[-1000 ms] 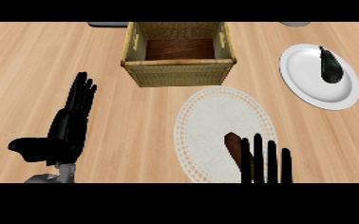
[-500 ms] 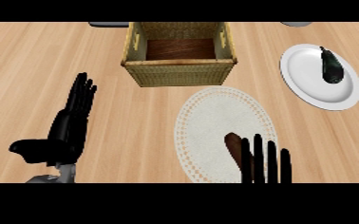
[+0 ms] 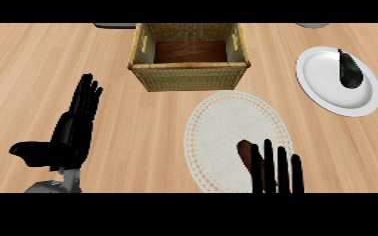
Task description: Pick the sweet potato from the placemat and place it in the basket
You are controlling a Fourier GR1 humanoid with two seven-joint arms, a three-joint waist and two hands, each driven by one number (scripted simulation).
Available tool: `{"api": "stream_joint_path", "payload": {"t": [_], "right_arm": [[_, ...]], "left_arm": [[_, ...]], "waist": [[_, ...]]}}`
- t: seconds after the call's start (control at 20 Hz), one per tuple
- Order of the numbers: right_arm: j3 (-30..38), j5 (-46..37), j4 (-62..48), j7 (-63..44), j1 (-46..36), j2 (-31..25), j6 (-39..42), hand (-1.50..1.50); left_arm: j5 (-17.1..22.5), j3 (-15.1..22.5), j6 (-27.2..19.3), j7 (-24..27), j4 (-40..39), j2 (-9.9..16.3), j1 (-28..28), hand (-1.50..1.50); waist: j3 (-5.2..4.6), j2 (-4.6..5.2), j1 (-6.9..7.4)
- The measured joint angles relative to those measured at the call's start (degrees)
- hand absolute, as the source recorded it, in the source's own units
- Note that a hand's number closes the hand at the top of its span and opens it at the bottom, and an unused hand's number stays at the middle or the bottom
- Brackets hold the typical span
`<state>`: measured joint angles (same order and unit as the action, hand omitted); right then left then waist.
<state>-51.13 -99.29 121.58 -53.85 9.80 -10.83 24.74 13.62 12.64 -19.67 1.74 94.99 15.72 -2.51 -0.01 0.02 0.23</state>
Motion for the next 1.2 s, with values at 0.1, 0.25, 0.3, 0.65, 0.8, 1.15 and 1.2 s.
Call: {"api": "stream_joint_path", "payload": {"t": [0.1, 0.25, 0.3, 0.65, 0.8, 1.15, 1.2], "right_arm": [[0.2, 0.0, 0.0, -0.1, 0.3, 0.2, -0.6, -1.5], [0.5, 0.9, -0.1, 0.1, 0.5, 0.3, -1.1, -1.5], [0.5, 0.9, -0.1, 0.2, 0.6, 0.4, -0.9, -1.5], [3.9, 2.4, -5.2, 0.1, -0.3, 2.8, -2.3, -1.5], [5.1, 2.0, -9.9, -0.6, -1.9, 5.7, -3.3, -1.5], [7.5, 1.7, -19.3, -0.9, -3.6, 8.9, -8.3, -1.5], [8.4, 2.0, -20.2, -0.5, -4.4, 9.4, -8.5, -1.5]], "left_arm": [[-0.3, -0.1, 0.1, 0.1, 0.3, -0.3, 0.6, 0.0], [-1.3, 0.2, -0.1, -0.4, 0.7, -0.9, 0.3, 0.0], [-1.0, -0.5, 0.3, -0.7, 0.9, -0.4, 0.3, 0.0], [-1.3, -1.3, 1.6, 0.3, -0.2, -1.2, 0.5, 0.0], [-1.5, -1.6, 2.2, 0.2, -0.1, -1.5, 0.8, 0.0], [-2.1, -3.8, 4.3, -0.4, 0.5, -1.9, 1.4, 0.0], [-2.3, -4.3, 4.4, -0.3, -0.5, -2.3, 0.5, 0.0]], "waist": [[0.0, -0.02, -0.03], [0.01, -0.01, -0.03], [0.0, -0.01, 0.0], [0.0, 0.04, 0.06], [0.0, 0.01, 0.0], [-0.03, -0.08, -0.14], [-0.05, -0.11, -0.17]]}}
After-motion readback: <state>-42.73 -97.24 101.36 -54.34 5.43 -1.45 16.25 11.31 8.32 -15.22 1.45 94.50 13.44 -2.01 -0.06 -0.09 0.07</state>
